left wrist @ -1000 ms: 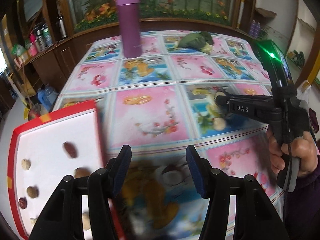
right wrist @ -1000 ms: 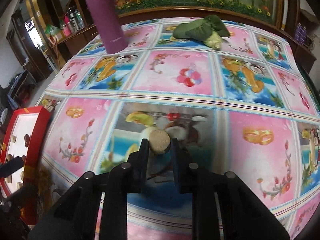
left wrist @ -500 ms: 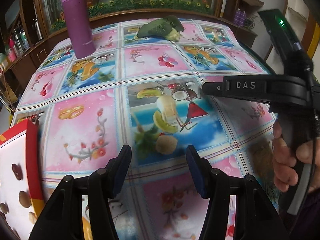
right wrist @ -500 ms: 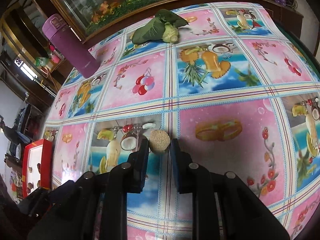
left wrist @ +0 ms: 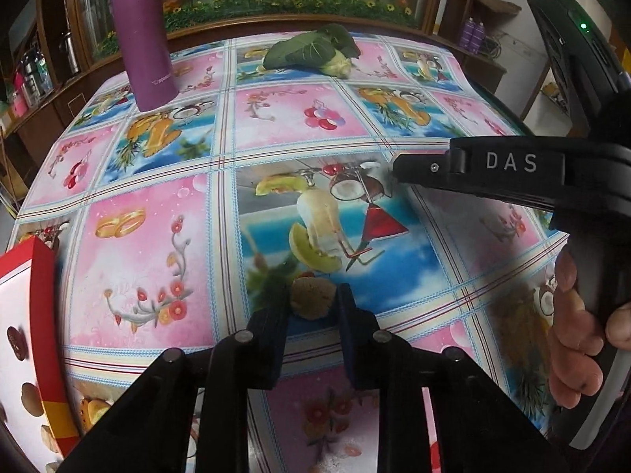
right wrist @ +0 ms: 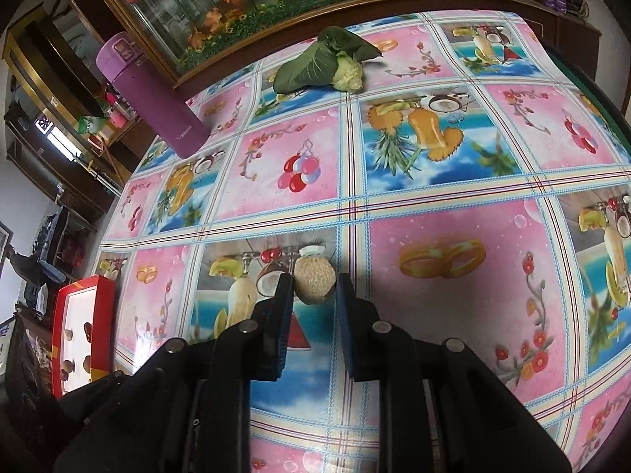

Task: Organize fruits
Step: 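Grasp a beige round item with the right tool while the left tool grasps another, then carry both beige round items over the red-rimmed tray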

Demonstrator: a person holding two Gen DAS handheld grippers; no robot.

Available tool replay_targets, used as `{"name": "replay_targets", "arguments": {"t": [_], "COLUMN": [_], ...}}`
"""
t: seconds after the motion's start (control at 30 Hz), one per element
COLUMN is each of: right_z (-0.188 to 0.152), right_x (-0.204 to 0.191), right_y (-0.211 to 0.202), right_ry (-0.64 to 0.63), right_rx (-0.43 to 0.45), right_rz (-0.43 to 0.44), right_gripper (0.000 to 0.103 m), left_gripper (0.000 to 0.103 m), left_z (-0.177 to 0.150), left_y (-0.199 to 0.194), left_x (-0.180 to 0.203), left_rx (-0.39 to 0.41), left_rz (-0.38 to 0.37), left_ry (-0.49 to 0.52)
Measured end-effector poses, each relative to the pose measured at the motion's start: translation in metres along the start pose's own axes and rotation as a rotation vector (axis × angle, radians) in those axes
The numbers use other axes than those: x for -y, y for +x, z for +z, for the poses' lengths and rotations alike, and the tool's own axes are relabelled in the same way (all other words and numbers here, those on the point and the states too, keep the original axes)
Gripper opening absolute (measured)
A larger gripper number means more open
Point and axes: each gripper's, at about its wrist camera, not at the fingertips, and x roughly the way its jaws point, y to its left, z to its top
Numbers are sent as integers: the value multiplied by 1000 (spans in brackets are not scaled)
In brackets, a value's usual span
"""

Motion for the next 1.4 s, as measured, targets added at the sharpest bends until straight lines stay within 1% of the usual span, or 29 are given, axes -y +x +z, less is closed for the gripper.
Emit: {"name": "replay_targets", "arguments": {"t": [0.13, 0.27, 0.4, 0.67, 0.8, 1.0, 1.13, 1.27, 1.4], "right_z": [-2, -6, -13, -32, -46, -75, -92, -101, -103], "right_x": [-7, -22, -39, -77, -95, -132, -145, -151, -150], "right_y": [-4, -9, -15, -22, -20, -19, -20, -18, -18], "right_ry": [-22, -72, -123, -233, -249, -299, -285, -290, -260], "right_rx": [15, 46, 85, 153, 147, 137, 130, 124, 115], "right_rz": [8, 16, 25, 56, 102, 157, 206, 200, 219], "right_gripper": [24, 24, 24, 24, 24, 24, 24, 24, 24], "left_gripper": [23, 23, 23, 23, 23, 23, 23, 23, 23], "left_z": [-3, -9, -16, -33, -45, -61, -72, -81, -92], "left_y": [-14, -40, -66, -108, -130, -152, -161, -163, -166], "left_x": [-1, -5, -11, -51, -76, -111, -129, -138, -145], "left_rx": [33, 95, 162, 251, 292, 331, 344, 341, 340], "left_rz": [16, 33, 80, 174, 221, 280, 312, 314, 307], "left_ry": [-8, -25, -31, -98, -142, -207, -239, -260, -273]}}
